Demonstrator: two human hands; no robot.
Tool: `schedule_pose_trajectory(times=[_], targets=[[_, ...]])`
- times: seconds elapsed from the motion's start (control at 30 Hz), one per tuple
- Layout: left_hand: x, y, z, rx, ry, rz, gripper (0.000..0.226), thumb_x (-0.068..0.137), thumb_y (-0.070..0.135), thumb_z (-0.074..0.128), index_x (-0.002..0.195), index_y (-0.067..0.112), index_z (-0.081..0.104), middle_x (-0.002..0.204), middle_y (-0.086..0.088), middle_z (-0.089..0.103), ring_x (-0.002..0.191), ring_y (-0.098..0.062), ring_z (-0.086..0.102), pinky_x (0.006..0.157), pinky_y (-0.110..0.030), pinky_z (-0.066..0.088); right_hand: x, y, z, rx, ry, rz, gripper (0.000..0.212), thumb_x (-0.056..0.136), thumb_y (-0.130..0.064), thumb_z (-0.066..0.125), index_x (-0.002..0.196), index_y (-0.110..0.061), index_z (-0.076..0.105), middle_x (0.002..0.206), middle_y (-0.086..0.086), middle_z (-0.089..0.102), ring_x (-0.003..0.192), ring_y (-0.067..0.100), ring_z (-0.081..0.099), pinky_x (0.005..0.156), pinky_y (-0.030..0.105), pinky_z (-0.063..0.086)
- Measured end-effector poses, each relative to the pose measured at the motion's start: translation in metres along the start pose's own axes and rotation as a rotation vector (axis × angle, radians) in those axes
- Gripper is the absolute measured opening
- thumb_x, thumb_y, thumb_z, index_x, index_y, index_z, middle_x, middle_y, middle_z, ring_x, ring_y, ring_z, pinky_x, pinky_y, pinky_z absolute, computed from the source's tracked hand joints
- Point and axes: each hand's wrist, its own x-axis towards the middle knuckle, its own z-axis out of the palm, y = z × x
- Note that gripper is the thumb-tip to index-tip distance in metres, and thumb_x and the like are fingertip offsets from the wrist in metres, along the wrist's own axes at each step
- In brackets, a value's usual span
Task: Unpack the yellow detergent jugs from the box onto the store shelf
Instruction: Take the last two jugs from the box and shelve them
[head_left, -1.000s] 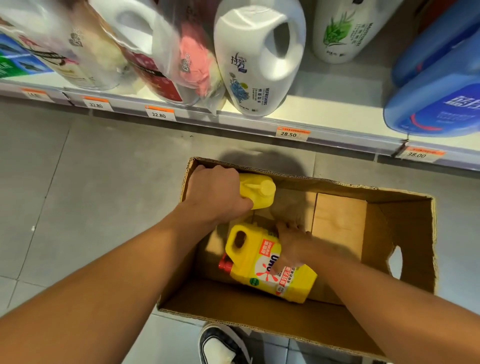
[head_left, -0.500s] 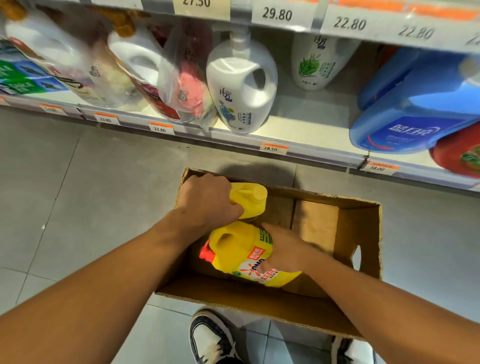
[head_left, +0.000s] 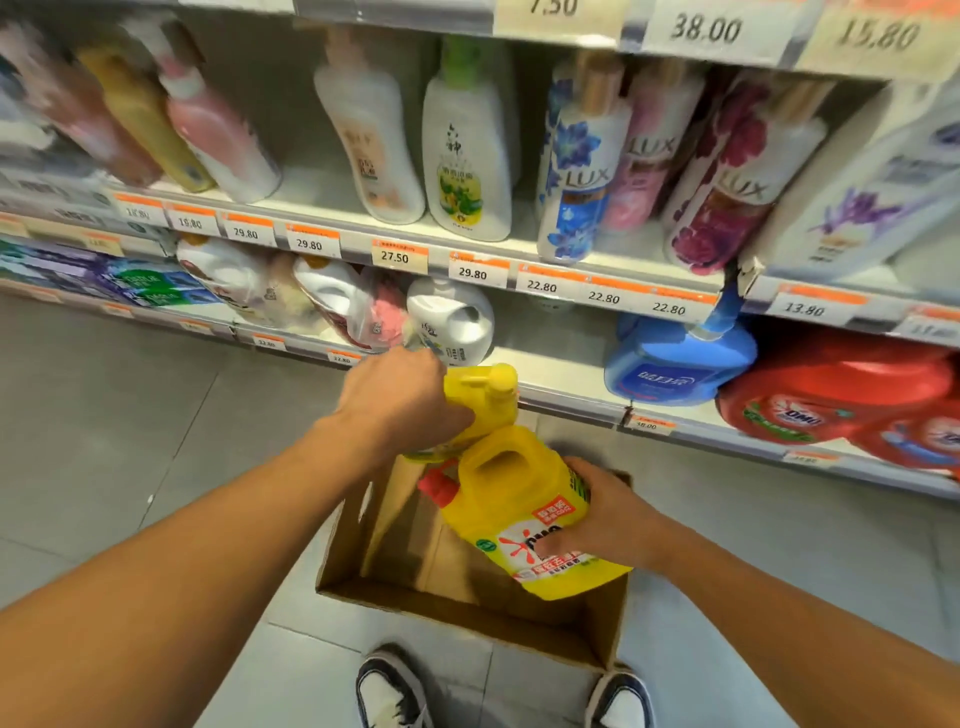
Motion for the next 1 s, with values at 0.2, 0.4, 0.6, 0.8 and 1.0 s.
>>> schedule_pose_trajectory(times=[0.2,0.4,0.6,0.8,1.0], targets=[[-0.012,0.036,-0.083,-0.024,0.054,-0.025,0.04,0.066,0.053,0.065,0.062,0.013,0.058,0.061,-0.004,0.052,0.069,-0.032,0.057,0.061,-0.031,0.045,-0.065,-0.044,-0.063,-0.016,0.112,-0.029,0.08,0.058,-0.029,0.1,0.123,-0.041,0.055,0.109,-0.021,0.07,0.096,0.0,0.068,0.08,0.024,0.056],[-0.021,0.072,-0.157,-0.043,0.07,0.008,0.046,0.063,0.057,0.062,0.062,0.011,0.061,0.059,-0.004,0.056,0.063,-0.03,0.059,0.056,-0.031,0.045,-0.132,-0.073,-0.111,0.045,0.229,-0.055,0.084,0.052,-0.033,0.099,0.125,-0.034,0.058,0.114,-0.009,0.074,0.103,0.013,0.072,0.092,0.043,0.06],[-0.039,0.118,-0.226,-0.031,0.069,0.074,0.047,0.063,0.056,0.064,0.06,0.009,0.059,0.061,-0.006,0.056,0.067,-0.034,0.062,0.056,-0.031,0.044,-0.225,-0.088,-0.156,0.226,0.305,-0.066,0.082,0.059,-0.018,0.101,0.129,-0.031,0.061,0.113,-0.005,0.079,0.103,0.014,0.077,0.093,0.047,0.061],[-0.057,0.18,-0.284,-0.02,0.073,0.147,0.043,0.063,0.055,0.063,0.06,0.013,0.058,0.063,0.0,0.058,0.07,-0.029,0.063,0.057,-0.029,0.045,-0.328,-0.097,-0.207,0.34,0.402,-0.065,0.078,0.066,-0.007,0.097,0.131,-0.026,0.06,0.114,0.0,0.08,0.103,0.02,0.078,0.091,0.047,0.062],[-0.068,0.255,-0.336,0.037,0.059,0.21,0.045,0.06,0.058,0.062,0.059,0.013,0.059,0.062,0.002,0.058,0.069,-0.026,0.065,0.055,-0.028,0.046,-0.416,-0.092,-0.26,0.446,0.515,-0.069,0.073,0.07,-0.008,0.094,0.131,-0.026,0.059,0.111,-0.003,0.08,0.1,0.016,0.078,0.078,0.03,0.063]])
